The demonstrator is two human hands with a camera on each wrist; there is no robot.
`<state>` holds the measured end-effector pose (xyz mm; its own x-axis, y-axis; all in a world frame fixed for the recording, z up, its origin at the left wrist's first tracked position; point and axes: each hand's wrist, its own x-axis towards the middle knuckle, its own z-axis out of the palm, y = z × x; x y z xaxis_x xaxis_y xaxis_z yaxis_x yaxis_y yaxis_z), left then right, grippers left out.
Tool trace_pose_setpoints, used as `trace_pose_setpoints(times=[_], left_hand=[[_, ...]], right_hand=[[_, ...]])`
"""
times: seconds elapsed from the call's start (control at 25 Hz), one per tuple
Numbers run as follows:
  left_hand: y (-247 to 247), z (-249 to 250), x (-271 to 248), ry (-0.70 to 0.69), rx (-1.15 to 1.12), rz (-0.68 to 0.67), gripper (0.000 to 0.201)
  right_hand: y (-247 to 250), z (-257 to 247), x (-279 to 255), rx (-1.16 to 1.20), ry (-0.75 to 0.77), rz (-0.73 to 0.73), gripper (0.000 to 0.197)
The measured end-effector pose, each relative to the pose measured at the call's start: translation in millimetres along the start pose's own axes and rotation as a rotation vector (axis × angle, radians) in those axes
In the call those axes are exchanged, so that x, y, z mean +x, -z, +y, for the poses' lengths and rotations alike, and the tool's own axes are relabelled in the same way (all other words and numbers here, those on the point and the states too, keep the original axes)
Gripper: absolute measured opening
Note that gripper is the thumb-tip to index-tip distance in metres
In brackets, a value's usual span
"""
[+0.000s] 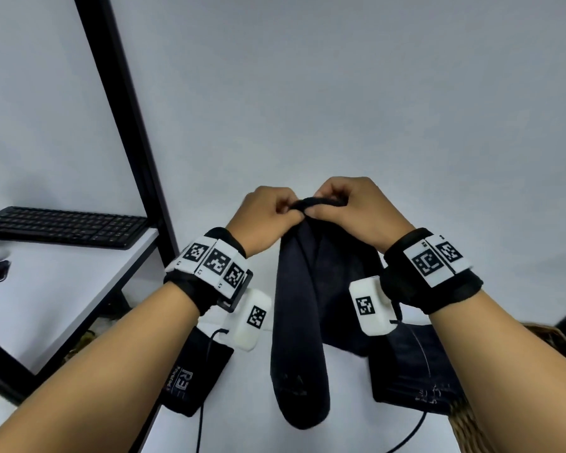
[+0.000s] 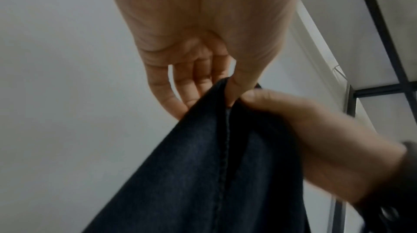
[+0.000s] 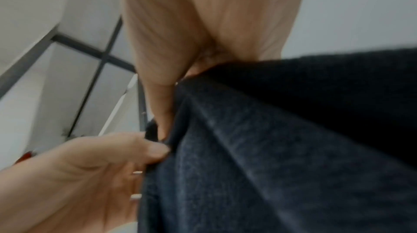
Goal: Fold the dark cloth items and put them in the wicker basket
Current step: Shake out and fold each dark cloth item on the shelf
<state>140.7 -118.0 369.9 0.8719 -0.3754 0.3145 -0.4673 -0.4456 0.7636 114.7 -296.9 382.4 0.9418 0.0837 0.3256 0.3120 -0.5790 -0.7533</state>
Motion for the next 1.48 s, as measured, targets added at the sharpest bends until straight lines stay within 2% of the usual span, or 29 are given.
trace_pose_setpoints(times=[0.16,0.32,0.4,0.44,0.48,0.56,0.6,0.68,0.76,0.84,0.88,0.96,1.04,1.12,1.24,1.32,1.4,1.48], left_hand=[[26,-7,12,0.036,-0.120,0.124,0.017],[41,-19,18,0.082,-0.075,0.166,0.014],[46,-28,19,0.131,-0.037,0.154,0.013],[44,-26,17,0.126,-0.002,0.098,0.008],[38,-21,15,0.090,0.038,0.017,0.008],[17,0,14,-0.026,0.139,-0.171,0.026],[5,10,16,-0.081,0.180,-0.216,0.027],[-3,21,23,-0.116,0.194,-0.165,0.014],[5,17,30,-0.075,0.124,-0.063,0.011],[14,10,32,-0.052,0.045,-0.008,0.009],[17,9,31,-0.046,0.018,-0.011,0.010],[18,12,31,-0.044,0.019,-0.064,0.017],[18,18,32,-0.076,0.033,-0.123,0.023],[19,25,35,-0.106,0.006,-0.107,0.020],[29,32,34,-0.120,-0.011,-0.003,0.027],[39,33,35,-0.119,-0.058,0.065,0.030],[51,33,36,-0.127,-0.099,0.139,0.030],[65,33,36,-0.135,-0.115,0.222,0.030]], right_hand=[[16,38,-11,-0.109,-0.267,-0.227,0.018],[34,56,-13,-0.100,-0.324,-0.136,0.019],[43,49,-9,-0.092,-0.289,-0.063,0.014],[45,41,-6,-0.089,-0.249,-0.039,0.012],[44,29,-1,-0.093,-0.182,-0.038,0.013],[34,0,9,-0.146,-0.007,-0.085,0.020],[28,-12,14,-0.168,0.069,-0.099,0.022],[20,-19,21,-0.135,0.108,-0.053,0.025],[21,-6,20,-0.032,0.003,-0.031,0.021],[24,12,11,0.096,-0.141,-0.133,0.014],[24,17,7,0.160,-0.182,-0.173,0.012],[26,17,7,0.209,-0.158,-0.169,0.011],[28,6,12,0.142,-0.076,-0.125,0.012],[29,0,16,0.091,-0.032,-0.080,0.016],[27,17,11,0.046,-0.062,-0.094,0.023],[26,41,2,-0.119,-0.087,-0.131,0.015],[31,62,-8,-0.248,-0.127,-0.103,0.011],[44,75,-16,-0.285,-0.172,-0.041,0.022]])
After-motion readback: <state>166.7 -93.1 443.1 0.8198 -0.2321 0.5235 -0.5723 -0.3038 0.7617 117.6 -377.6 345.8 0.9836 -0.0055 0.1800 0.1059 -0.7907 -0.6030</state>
